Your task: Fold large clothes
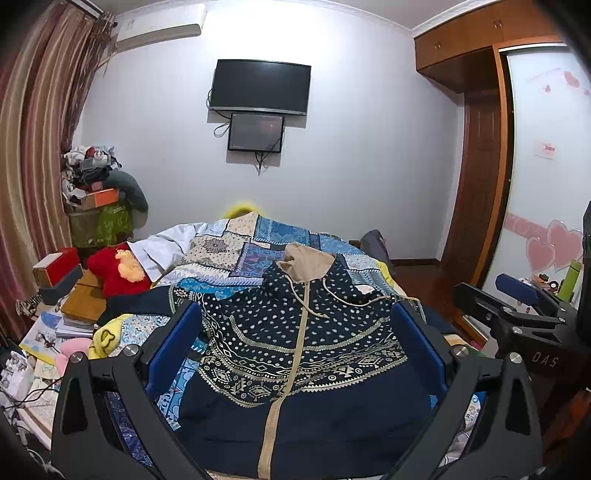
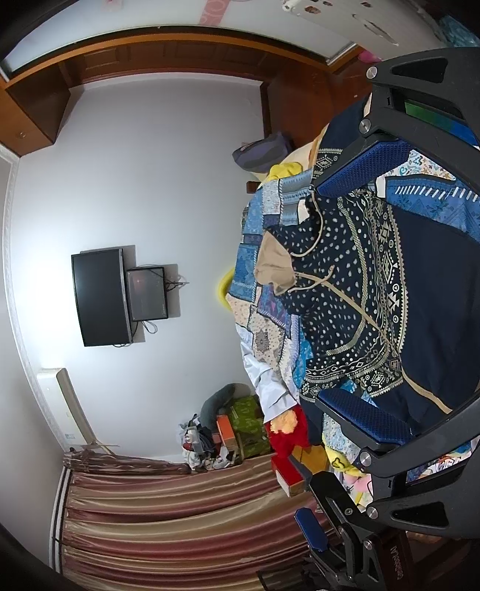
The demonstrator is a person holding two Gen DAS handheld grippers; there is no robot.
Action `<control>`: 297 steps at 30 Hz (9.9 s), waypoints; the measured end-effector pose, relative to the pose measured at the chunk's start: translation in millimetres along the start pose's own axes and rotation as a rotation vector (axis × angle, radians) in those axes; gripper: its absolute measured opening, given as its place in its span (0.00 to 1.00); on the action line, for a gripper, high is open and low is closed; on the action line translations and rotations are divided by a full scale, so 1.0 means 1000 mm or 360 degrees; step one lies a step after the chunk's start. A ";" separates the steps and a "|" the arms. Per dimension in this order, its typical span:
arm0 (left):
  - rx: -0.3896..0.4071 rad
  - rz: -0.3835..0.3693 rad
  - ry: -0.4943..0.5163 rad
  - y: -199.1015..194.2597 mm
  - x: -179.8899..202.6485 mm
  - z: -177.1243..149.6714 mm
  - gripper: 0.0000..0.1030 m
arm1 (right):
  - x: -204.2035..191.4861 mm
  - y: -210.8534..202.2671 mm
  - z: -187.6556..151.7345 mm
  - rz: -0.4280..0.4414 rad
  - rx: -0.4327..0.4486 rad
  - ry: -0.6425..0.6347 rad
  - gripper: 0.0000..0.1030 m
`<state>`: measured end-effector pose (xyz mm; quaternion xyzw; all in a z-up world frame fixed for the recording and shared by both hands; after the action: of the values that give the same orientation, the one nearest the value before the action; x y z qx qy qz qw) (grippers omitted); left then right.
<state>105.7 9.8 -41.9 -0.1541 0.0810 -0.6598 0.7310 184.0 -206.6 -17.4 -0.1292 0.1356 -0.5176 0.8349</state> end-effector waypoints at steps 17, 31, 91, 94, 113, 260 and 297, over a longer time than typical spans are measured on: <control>-0.0230 0.0202 -0.0018 0.147 -0.081 0.000 1.00 | 0.017 0.131 0.004 -0.0026 -0.0143 -0.0043 1.00; -0.0719 0.0532 -0.0269 0.323 -0.253 -0.074 1.00 | 0.061 0.324 -0.026 -0.0055 -0.0576 -0.0211 1.00; -0.1047 0.0159 -0.0375 0.398 -0.206 -0.112 0.85 | 0.125 0.336 -0.058 0.0014 -0.0825 -0.0098 1.00; -0.0982 0.0287 -0.0534 0.387 -0.256 -0.100 0.85 | 0.122 0.349 -0.068 0.0028 -0.0871 -0.0056 1.00; -0.0981 0.0843 -0.0636 0.439 -0.383 -0.106 0.13 | 0.108 0.392 -0.101 0.0037 -0.0996 -0.0034 1.00; -0.1196 -0.0282 0.0609 0.482 0.193 -0.143 0.88 | 0.489 0.256 -0.223 -0.0486 -0.0916 0.1452 0.20; -0.0928 0.0137 0.0349 0.356 -0.081 -0.090 0.88 | 0.090 0.409 -0.146 0.0143 -0.1329 0.0511 0.07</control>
<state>401.6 108.1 -251.3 -0.2814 0.3516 -0.5900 0.6701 508.9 -122.3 -306.5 -0.3670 0.4661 -0.3952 0.7013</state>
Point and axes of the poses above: each gripper's, at about its wrist camera, not at the fingertips, and y roughly the way its jaws point, x to its right, z to its top, the point moved 9 cm from there along y, roughly the way its jaws point, and after that the axes turned 3 degrees about z, right-handed, at the moved point
